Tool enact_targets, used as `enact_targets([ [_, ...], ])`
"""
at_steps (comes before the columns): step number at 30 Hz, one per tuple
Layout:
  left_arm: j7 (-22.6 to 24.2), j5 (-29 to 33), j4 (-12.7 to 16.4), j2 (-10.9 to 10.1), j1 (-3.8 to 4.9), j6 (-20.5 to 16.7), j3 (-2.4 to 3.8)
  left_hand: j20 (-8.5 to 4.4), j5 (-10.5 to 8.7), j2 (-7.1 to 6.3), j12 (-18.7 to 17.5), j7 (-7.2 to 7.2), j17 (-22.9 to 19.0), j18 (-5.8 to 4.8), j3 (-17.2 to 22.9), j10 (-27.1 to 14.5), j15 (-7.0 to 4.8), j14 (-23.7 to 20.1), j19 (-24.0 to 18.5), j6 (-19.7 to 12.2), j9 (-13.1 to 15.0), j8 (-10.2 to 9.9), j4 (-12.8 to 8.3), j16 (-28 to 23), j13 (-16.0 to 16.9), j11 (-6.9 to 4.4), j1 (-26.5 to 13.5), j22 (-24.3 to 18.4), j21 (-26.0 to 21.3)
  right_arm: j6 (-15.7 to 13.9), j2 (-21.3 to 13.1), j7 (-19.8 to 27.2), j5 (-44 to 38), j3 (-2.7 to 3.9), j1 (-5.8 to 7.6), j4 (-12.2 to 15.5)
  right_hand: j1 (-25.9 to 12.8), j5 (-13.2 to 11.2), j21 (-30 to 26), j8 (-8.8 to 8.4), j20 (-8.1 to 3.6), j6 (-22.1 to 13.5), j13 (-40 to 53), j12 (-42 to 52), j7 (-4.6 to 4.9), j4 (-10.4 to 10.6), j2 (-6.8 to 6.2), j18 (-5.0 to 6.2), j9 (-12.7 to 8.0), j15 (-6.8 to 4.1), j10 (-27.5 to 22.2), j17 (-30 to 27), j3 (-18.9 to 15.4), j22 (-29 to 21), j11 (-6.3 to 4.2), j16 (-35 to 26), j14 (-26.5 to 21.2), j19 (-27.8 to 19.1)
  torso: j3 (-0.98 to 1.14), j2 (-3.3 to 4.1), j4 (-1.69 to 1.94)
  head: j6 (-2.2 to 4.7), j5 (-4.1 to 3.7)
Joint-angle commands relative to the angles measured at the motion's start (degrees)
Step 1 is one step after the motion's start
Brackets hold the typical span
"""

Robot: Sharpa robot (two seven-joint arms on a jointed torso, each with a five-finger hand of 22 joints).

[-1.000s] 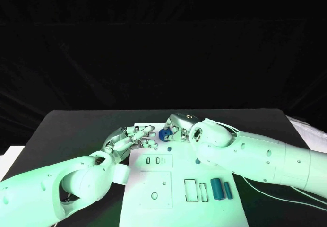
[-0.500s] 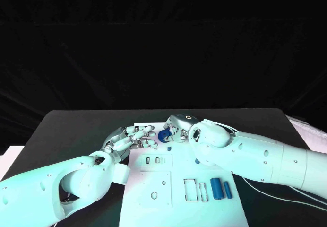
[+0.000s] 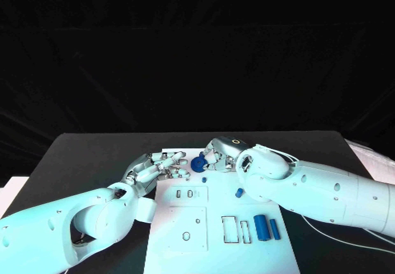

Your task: Assemble the parts on the task board

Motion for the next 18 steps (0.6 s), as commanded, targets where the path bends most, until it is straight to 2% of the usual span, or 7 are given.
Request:
enact_targets([
  [1, 0.3, 0.1, 0.0, -0.1, 0.05, 1.2, 0.04, 0.15, 0.05, -0.09, -0.1, 0.3, 0.1, 0.09, 0.0, -0.2, 0.14, -0.1, 0.4, 0.0, 0.0, -0.2, -0.4, -0.2, -0.1, 0.2, 0.5, 0.1, 0.0, -4.4, -2.6, 2.9, 2.9, 0.24, 0.07, 2.1, -0.1, 0.3, 0.0, 0.35, -0.08, 0.5, 0.3, 0.4, -0.03, 0.2, 0.67, -0.37, 0.1, 0.06, 0.6, 4.4, -0.1, 0.0, -0.09, 0.0, 4.1, 0.3, 0.06, -0.07, -0.24, 0.26, -0.18],
  [4, 0.3, 0.1, -0.1, -0.2, 0.05, 1.2, 0.04, 0.15, 0.05, -0.09, -0.1, 0.3, 0.1, 0.09, 0.0, -0.2, 0.14, -0.1, 0.4, 0.0, 0.0, -0.2, -0.4, -0.2, -0.1, 0.2, 0.5, 0.1, 0.0, -5.0, -6.5, 6.4, 6.5, 0.48, 0.41, 4.2, 0.2, 0.4, 0.1, 0.33, -0.13, 0.7, 0.9, 1.1, -0.05, 0.0, 0.57, -0.39, 0.1, 0.01, 1.0, 4.6, -0.1, 0.1, -0.13, 0.0, 4.1, 0.3, 0.11, -0.21, -0.57, 0.3, -0.19],
  [6, 0.3, 0.1, -0.2, -0.3, 0.05, 1.2, 0.04, 0.15, 0.05, -0.09, -0.1, 0.3, 0.1, 0.09, 0.0, -0.2, 0.14, -0.1, 0.4, 0.0, 0.0, -0.2, -0.4, -0.2, -0.1, 0.2, 0.5, 0.1, 0.0, -5.3, -9.5, 11.9, 10.2, 0.58, 0.75, 4.9, 1.0, 0.5, 0.1, 0.31, -0.19, 0.9, 2.5, 2.9, -0.09, -0.4, 0.54, -0.42, 0.1, -0.05, 2.0, 5.0, 0.0, 0.2, -0.18, 0.2, 4.2, 0.4, 0.15, -0.33, -0.8, 0.32, -0.26],
  [8, 0.3, 0.1, -0.3, -0.3, 0.05, 1.2, 0.04, 0.15, 0.05, -0.09, -0.1, 0.3, 0.1, 0.09, 0.0, -0.2, 0.14, -0.1, 0.4, 0.0, 0.0, -0.2, -0.4, -0.2, -0.1, 0.2, 0.5, 0.1, 0.0, -5.7, -12.5, 17.2, 13.2, 0.63, 0.98, 5.3, 2.1, 0.7, 0.2, 0.2, -0.25, 1.1, 4.0, 4.5, -0.06, -1.1, 0.67, -0.43, 0.0, -0.07, 2.8, 5.8, 0.3, 0.3, -0.19, 0.6, 4.3, 0.4, 0.25, -0.47, -1.18, 0.42, -0.25],
  [10, 0.4, 0.1, -0.4, -0.3, 0.05, 1.3, 0.04, 0.15, 0.05, -0.09, -0.1, 0.3, 0.1, 0.09, 0.0, -0.2, 0.14, -0.1, 0.4, 0.0, 0.0, -0.2, -0.4, -0.2, -0.1, 0.2, 0.5, 0.1, 0.0, -5.4, -14.9, 20.6, 15.0, 0.65, 1.08, 5.3, 2.6, 0.7, 0.2, 0.11, -0.25, 1.1, 4.1, 4.6, -0.03, -1.5, 0.54, -0.44, 0.0, -0.05, 2.8, 6.1, 0.3, 0.3, -0.17, 0.7, 4.4, 0.4, 0.39, -0.51, -1.36, 0.58, -0.32],
  [16, 0.3, 0.1, -0.9, -0.1, 0.04, 1.4, 0.03, 0.15, 0.06, -0.08, -0.1, 0.29, 0.1, 0.09, 0.0, -0.2, 0.14, -0.1, 0.4, 0.0, 0.0, -0.2, -0.4, -0.2, -0.1, 0.19, 0.5, 0.1, 0.0, -3.9, -18.8, 24.7, 17.4, 0.61, 1.03, 3.9, 3.1, 0.8, 0.1, -0.03, -0.23, 1.1, 3.8, 4.2, 0.01, -2.0, -0.01, -0.4, -0.1, 0.0, 2.3, 6.1, 0.1, 0.1, -0.12, 0.7, 4.4, 0.2, 0.79, -0.6, -1.89, 0.5, -0.69],
  [18, 0.3, 0.1, -1.0, -0.1, 0.04, 1.5, 0.03, 0.15, 0.06, -0.08, -0.1, 0.29, 0.1, 0.09, 0.0, -0.2, 0.14, -0.1, 0.4, 0.0, 0.0, -0.2, -0.4, -0.2, -0.1, 0.19, 0.5, 0.1, 0.0, -3.5, -19.5, 25.2, 17.7, 0.57, 0.89, 3.0, 3.1, 0.8, 0.1, -0.03, -0.22, 1.2, 3.8, 4.1, 0.01, -2.1, -0.05, -0.4, -0.1, 0.0, 2.3, 6.1, 0.1, 0.1, -0.12, 0.7, 4.4, 0.2, 0.71, -0.59, -1.72, 0.54, -1.15],
])
